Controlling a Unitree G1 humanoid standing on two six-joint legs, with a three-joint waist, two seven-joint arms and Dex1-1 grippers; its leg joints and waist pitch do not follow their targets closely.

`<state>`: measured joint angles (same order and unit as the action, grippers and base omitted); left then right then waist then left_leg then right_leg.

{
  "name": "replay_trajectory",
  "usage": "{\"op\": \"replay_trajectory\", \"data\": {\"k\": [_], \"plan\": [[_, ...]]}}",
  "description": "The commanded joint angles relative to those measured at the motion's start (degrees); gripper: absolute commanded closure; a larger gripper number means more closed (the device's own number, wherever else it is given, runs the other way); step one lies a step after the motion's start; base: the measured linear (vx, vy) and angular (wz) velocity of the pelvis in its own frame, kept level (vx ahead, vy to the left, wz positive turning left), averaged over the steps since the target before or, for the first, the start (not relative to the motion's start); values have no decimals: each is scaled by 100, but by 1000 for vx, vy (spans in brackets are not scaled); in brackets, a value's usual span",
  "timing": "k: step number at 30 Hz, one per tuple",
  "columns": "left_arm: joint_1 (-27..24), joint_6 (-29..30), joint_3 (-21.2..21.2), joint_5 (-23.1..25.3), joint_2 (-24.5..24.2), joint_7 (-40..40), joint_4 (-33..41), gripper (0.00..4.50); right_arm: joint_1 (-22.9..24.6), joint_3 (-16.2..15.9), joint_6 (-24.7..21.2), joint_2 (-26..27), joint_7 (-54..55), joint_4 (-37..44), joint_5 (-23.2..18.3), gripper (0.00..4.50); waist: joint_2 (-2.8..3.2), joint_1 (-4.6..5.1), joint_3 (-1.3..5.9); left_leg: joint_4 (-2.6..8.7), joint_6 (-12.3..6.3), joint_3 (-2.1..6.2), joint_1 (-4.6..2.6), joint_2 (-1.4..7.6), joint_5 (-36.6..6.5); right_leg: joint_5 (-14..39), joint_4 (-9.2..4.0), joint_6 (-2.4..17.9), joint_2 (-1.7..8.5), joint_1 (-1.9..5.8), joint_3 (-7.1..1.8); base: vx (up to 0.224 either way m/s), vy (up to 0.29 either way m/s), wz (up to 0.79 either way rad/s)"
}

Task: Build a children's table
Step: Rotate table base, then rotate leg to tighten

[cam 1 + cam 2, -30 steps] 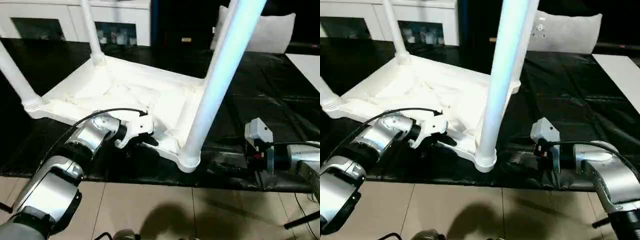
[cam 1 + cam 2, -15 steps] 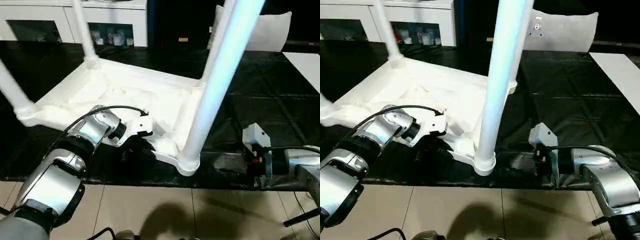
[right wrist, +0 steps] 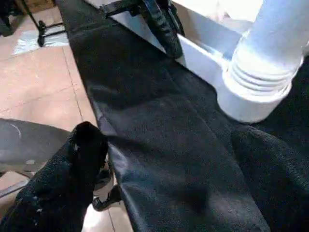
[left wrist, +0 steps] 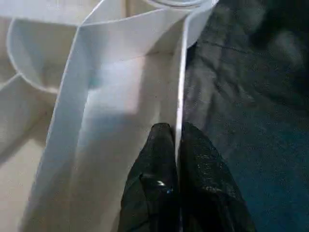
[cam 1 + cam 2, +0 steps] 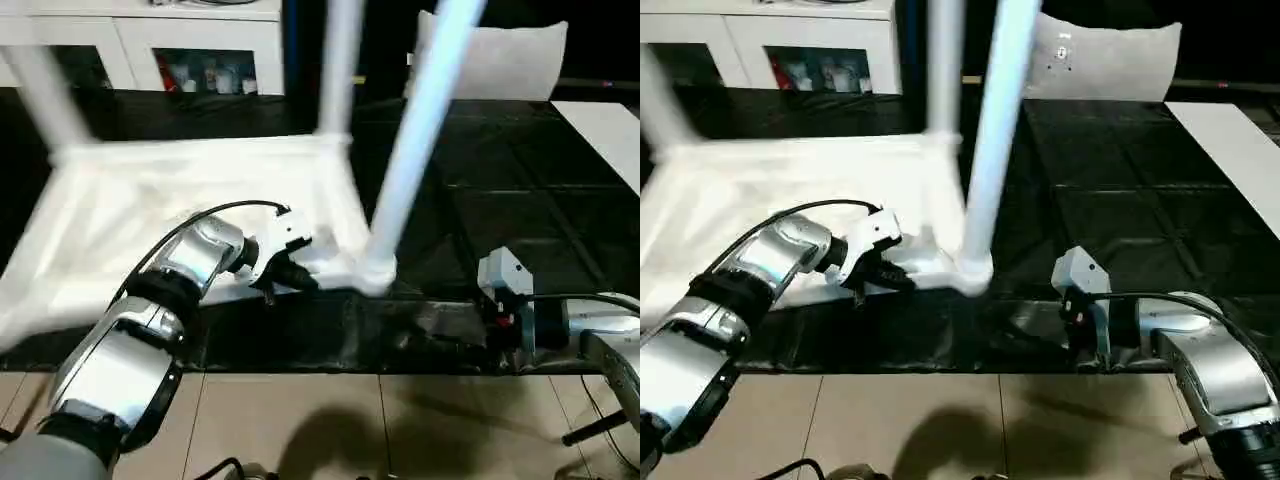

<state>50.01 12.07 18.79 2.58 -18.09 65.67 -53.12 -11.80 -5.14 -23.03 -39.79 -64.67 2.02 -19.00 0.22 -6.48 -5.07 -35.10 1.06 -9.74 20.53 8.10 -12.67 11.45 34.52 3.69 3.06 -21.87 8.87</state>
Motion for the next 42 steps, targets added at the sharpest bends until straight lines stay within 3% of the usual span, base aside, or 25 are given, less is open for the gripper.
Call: {"op": "replay_trajectory", "data": {"k": [1, 4, 7, 18, 25, 27, 29, 32, 33, 34, 35, 36, 38, 41, 42], "plan": [[-298, -28, 17, -57, 27, -51, 260, 450, -106, 4, 37, 27, 126, 8, 94, 0, -87, -61, 441, 348, -809, 283, 26, 624, 26, 1062, -511, 450, 841, 379, -506, 0, 0, 0], [-711, -862, 232, 113, -109, 192, 858, 450, -209, -12, 85, 89, 270, -143, 225, 0, -86, -61, 432, 367, -827, 294, 16, 645, -44, 1159, -506, 464, 857, 367, -513, 0, 0, 0], [-914, -904, 210, 11, -141, 364, 1203, 450, -287, -30, 138, 125, 365, -264, 283, 0, -54, -76, 425, 373, -732, 257, -8, 614, -148, 1488, -563, 353, 846, 357, -521, 0, 0, 0], [-1314, -1311, 118, -136, -294, 626, 1903, 450, -325, -61, 286, 189, 400, -485, 367, 0, -49, -157, 441, 382, -730, 261, -6, 638, -108, 1303, -514, 378, 855, 346, -538, 0, 0, 0], [-1354, -1961, 90, -288, -110, 647, 1959, 450, -306, -13, 310, 221, 444, -505, 391, 0, -40, -188, 438, 384, -765, 243, -24, 618, -183, 1476, -545, 286, 833, 322, -534, 0, 0, 0], [-1309, -2147, 113, -268, -18, 628, 1882, 450, -292, -7, 306, 221, 451, -497, 387, 0, 5, -203, 441, 390, -731, 245, -36, 629, -217, 1562, -554, 248, 828, 311, -530, 0, 0, 0], [-1227, -2420, 176, -177, 119, 593, 1741, 450, -264, 9, 309, 209, 461, -496, 377, 0, -14, -224, 455, 390, -744, 243, -43, 642, -230, 1491, -555, 206, 823, 312, -528, 0, 0, 0], [-1101, -2715, 283, 8, 247, 515, 1489, 450, -152, 55, 283, 157, 456, -390, 345, 0, 56, -300, 481, 382, -755, 248, -51, 679, -210, 1297, -525, 270, 836, 296, -543, 0, 0, 0], [-1057, -2788, 306, 57, 279, 491, 1400, 450, -117, 71, 272, 139, 458, -353, 336, 0, 138, -326, 494, 379, -740, 261, -62, 692, -217, 1239, -520, 306, 844, 291, -540, 0, 0, 0], [-992, -2877, 334, 113, 319, 488, 1279, 450, -84, 90, 260, 119, 477, -320, 336, 0, 97, -310, 489, 383, -757, 265, -51, 707, -257, 1157, -530, 300, 833, 297, -539, 0, 0, 0], [-916, -2971, 354, 153, 371, 486, 1151, 450, -47, 121, 250, 100, 515, -291, 342, 0, 144, -336, 509, 380, -719, 274, -36, 698, -275, 1096, -494, 337, 867, 324, -537, 0, 0, 0], [-833, -3058, 377, 181, 424, 510, 1035, 450, 3, 168, 243, 73, 548, -261, 340, 0, 116, -328, 500, 379, -735, 259, -26, 678, -278, 1125, -524, 305, 855, 322, -537, 0, 0, 0], [-694, -3216, 414, 231, 513, 525, 849, 450, 106, 260, 232, 25, 595, -205, 328, 0, 218, -355, 504, 368, -687, 253, -14, 635, -303, 1235, -556, 223, 837, 347, -518, 0, 0, 0], [-463, -3496, 438, 348, 635, 493, 508, 450, 258, 388, 206, -50, 644, -120, 306, 0, 218, -352, 536, 351, -792, 253, -16, 639, -223, 1078, -552, 143, 804, 334, -503, 0, 0, 0], [-395, -3574, 429, 374, 659, 464, 387, 450, 300, 426, 200, -73, 644, -103, 292, 0, 238, -357, 551, 333, -849, 266, 24, 634, -119, 896, -513, 140, 813, 348, -501, 0, 0, 0]]}}
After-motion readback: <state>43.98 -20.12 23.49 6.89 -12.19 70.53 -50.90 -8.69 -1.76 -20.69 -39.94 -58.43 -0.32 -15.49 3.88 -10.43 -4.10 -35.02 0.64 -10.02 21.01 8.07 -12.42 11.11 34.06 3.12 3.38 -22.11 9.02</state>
